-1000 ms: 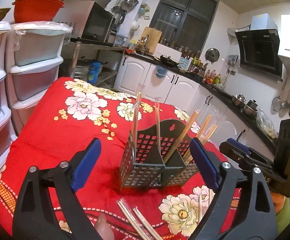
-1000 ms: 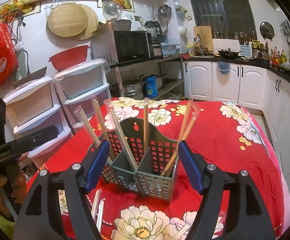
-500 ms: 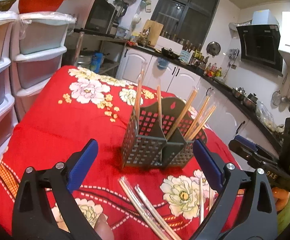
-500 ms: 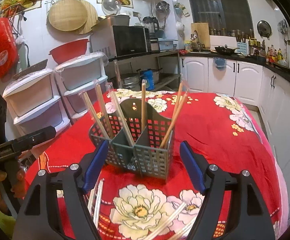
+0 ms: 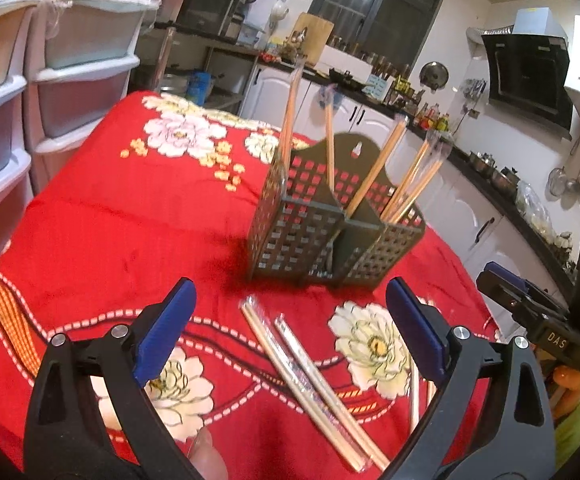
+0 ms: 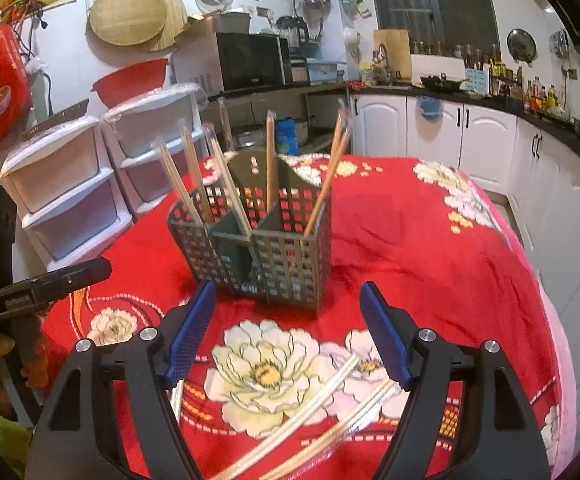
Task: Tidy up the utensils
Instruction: 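Move both open tools back down to the remaining chopstick packs, then close the left tool on a chopstick pack while the right tool grasps another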
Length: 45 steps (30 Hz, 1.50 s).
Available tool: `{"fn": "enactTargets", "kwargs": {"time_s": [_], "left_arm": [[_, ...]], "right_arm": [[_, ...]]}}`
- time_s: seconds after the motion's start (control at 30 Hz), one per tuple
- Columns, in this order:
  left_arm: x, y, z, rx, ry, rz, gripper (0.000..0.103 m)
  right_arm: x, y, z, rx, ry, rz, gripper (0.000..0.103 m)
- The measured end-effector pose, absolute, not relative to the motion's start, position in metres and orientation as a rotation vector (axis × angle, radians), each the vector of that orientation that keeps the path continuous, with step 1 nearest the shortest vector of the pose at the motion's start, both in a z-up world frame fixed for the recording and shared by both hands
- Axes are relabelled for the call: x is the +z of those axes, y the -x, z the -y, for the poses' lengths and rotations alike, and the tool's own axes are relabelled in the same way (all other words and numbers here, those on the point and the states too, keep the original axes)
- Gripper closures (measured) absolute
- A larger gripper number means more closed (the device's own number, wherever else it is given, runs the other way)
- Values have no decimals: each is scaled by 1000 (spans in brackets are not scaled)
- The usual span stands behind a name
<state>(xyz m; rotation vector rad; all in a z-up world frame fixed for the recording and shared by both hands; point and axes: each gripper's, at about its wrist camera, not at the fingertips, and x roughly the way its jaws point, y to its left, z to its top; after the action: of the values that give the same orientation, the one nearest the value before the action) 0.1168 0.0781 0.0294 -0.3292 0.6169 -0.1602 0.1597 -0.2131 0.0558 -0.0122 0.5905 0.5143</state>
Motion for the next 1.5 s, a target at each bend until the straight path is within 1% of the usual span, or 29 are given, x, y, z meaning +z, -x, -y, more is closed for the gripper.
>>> {"fn": "enactTargets", "kwargs": {"time_s": [0.3, 0.37, 0.43, 0.5, 0.6, 0.67, 0.7, 0.73, 0.77, 0.83, 0.87, 0.97, 1.03, 1.07, 1.2, 1.27, 1.33, 1.43, 1.47, 1.5], "left_arm": [[-4, -111, -76, -149, 329, -700, 17], [-11, -111, -75, -150, 325, -720, 21], [-19, -111, -73, -153, 329, -748, 28], [-26, -111, -72, -161, 340, -771, 30], [-34, -115, -71, -179, 363, -802, 47], [-37, -121, -71, -192, 387, -826, 53], [-39, -126, -71, -200, 404, -842, 61], [-40, -129, -72, -201, 414, -851, 66], [-41, -134, -74, -203, 424, -862, 67], [-43, -143, -77, -204, 451, -883, 74], [-45, -147, -78, -205, 459, -893, 76], [-53, -159, -82, -203, 502, -927, 77], [-57, -167, -88, -195, 539, -941, 81], [-58, -169, -89, -192, 545, -942, 81], [-59, -180, -95, -182, 574, -947, 82], [-59, -184, -95, -175, 575, -951, 82], [-59, -188, -95, -166, 570, -955, 82], [-59, -194, -93, -153, 564, -957, 82], [-59, -195, -91, -150, 561, -958, 82], [-59, -198, -91, -146, 555, -959, 82]], "right_arm": [[27, -155, 217, 511, 5, -652, 31], [20, -154, 217, 511, 11, -662, 31], [13, -154, 219, 505, 13, -682, 31], [9, -155, 221, 506, 8, -691, 31], [2, -155, 224, 507, 5, -703, 31], [-2, -157, 223, 509, 18, -719, 31], [-4, -159, 221, 510, 29, -728, 31], [-6, -161, 220, 507, 40, -739, 31], [-7, -162, 220, 505, 46, -746, 32], [-11, -166, 218, 505, 58, -761, 32], [-13, -168, 218, 502, 62, -767, 36], [-22, -179, 221, 483, 49, -808, 40], [-28, -186, 222, 468, 38, -833, 41], [-32, -192, 222, 463, 31, -854, 44], [-45, -213, 220, 449, 12, -925, 47], [-51, -223, 219, 431, 4, -968, 51], [-53, -230, 216, 420, 4, -977, 52], [-56, -235, 210, 393, 20, -980, 61], [-57, -235, 208, 390, 33, -976, 67], [-57, -235, 206, 390, 41, -972, 70]]}}
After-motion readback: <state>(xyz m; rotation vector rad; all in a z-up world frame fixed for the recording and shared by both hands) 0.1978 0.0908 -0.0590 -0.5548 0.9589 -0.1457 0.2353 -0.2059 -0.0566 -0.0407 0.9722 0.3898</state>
